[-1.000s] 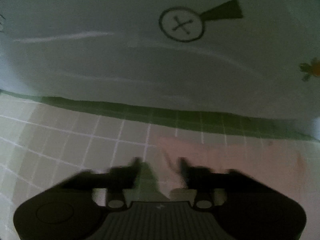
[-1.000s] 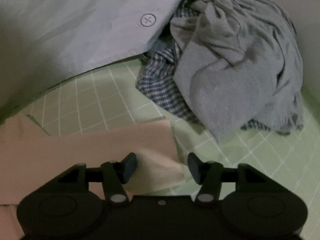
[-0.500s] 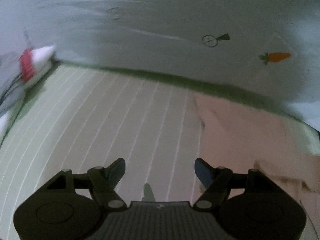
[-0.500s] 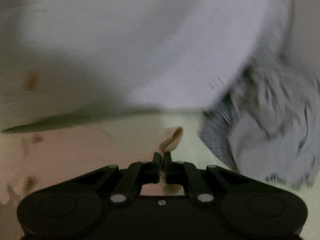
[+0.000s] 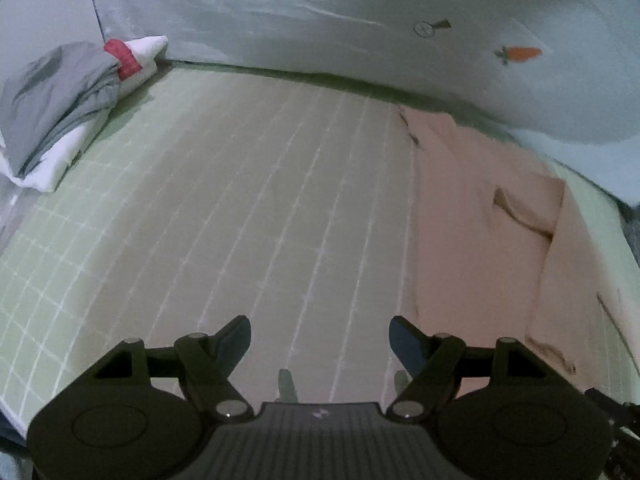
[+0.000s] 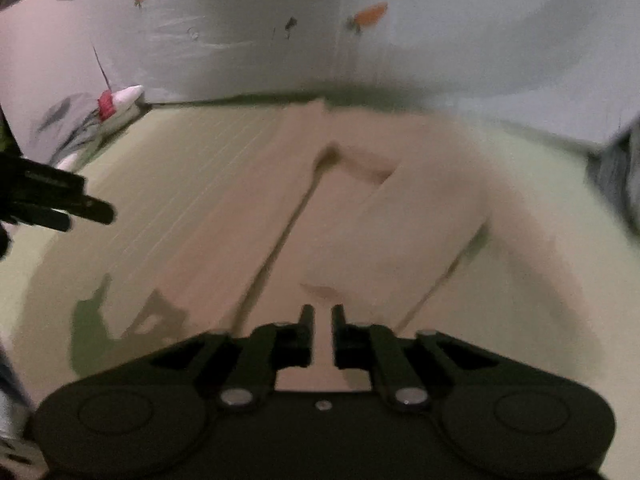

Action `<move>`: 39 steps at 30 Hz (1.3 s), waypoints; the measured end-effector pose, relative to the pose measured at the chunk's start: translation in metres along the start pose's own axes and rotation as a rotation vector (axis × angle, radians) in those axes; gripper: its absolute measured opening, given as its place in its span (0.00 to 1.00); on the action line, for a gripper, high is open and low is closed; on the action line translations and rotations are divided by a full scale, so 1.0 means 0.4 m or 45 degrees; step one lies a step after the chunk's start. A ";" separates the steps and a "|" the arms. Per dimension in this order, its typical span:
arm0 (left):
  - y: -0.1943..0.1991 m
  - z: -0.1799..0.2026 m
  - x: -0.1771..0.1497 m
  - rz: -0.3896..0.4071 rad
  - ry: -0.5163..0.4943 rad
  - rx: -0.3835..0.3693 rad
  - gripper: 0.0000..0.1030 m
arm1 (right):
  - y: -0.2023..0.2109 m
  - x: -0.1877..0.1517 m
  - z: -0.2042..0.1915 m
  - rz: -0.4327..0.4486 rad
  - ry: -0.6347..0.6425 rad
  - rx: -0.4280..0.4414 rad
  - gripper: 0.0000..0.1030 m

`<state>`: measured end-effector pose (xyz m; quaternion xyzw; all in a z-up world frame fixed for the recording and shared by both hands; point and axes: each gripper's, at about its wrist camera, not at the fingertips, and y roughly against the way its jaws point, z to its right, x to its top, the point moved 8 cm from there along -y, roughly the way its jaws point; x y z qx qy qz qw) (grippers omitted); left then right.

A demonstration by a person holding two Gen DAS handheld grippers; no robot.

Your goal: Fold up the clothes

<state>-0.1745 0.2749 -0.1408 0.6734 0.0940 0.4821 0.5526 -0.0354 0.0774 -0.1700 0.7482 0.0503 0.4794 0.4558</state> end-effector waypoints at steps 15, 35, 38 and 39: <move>-0.067 0.336 -0.013 0.037 -0.258 -0.168 0.84 | 0.122 -0.052 0.329 0.136 -0.348 -0.517 1.00; -0.191 0.552 -0.047 0.004 -0.374 -0.222 0.25 | 0.186 -0.155 0.491 0.055 -0.419 -0.632 1.00; -0.175 0.541 -0.049 0.023 -0.337 -0.248 0.04 | 0.200 -0.165 0.482 0.056 -0.405 -0.633 1.00; -0.167 0.536 -0.049 0.029 -0.323 -0.258 0.04 | 0.206 -0.169 0.479 0.059 -0.401 -0.634 1.00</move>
